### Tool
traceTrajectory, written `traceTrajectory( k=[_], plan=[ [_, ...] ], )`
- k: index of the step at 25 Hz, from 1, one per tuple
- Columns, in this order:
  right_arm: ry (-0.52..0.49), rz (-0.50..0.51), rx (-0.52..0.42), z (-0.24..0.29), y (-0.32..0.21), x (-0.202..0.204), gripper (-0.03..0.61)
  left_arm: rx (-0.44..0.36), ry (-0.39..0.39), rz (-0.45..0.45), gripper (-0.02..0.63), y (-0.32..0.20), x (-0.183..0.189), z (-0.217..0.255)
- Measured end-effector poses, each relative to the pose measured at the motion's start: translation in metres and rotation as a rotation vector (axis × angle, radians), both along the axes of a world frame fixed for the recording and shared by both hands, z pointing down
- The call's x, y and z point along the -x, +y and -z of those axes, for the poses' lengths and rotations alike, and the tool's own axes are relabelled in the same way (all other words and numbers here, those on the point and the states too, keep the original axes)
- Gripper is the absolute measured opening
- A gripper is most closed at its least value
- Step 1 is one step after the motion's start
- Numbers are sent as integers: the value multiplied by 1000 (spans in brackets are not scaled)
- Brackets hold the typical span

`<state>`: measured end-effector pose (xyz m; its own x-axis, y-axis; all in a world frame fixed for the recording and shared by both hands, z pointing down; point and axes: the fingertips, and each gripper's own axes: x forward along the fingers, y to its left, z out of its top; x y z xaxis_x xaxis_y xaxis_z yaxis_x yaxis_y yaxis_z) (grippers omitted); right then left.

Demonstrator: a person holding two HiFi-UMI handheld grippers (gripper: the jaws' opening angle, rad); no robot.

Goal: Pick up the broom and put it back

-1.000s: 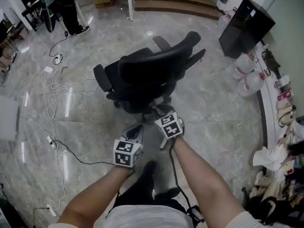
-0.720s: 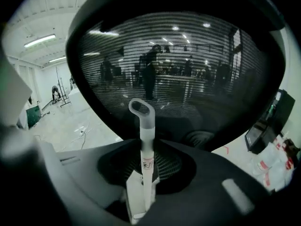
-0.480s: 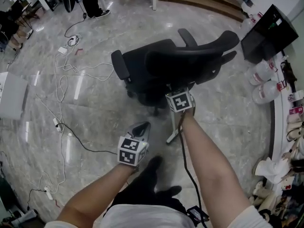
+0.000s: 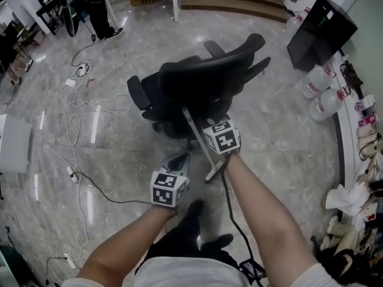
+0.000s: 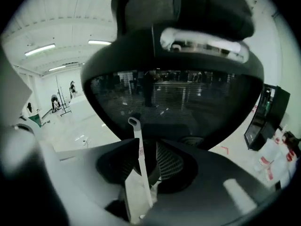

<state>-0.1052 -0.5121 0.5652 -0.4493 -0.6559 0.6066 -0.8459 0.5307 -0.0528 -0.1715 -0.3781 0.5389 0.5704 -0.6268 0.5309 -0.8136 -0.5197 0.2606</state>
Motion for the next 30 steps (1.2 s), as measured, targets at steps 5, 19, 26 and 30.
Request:
traceTrajectory(
  k=[5, 19, 26, 30],
  plan=[
    [-89, -48, -63, 63, 76, -44, 88, -36, 47, -82, 5, 22, -63, 43],
    [-173, -343, -294, 243, 369, -301, 56, -182, 172, -381, 5, 212, -344, 210],
    [-183, -497, -374, 300, 509, -389, 38, -261, 197, -552, 5, 348, -443, 269],
    [-160, -523, -398, 322, 557, -407, 31, -272, 217, -591, 5, 395, -465, 289]
  ],
)
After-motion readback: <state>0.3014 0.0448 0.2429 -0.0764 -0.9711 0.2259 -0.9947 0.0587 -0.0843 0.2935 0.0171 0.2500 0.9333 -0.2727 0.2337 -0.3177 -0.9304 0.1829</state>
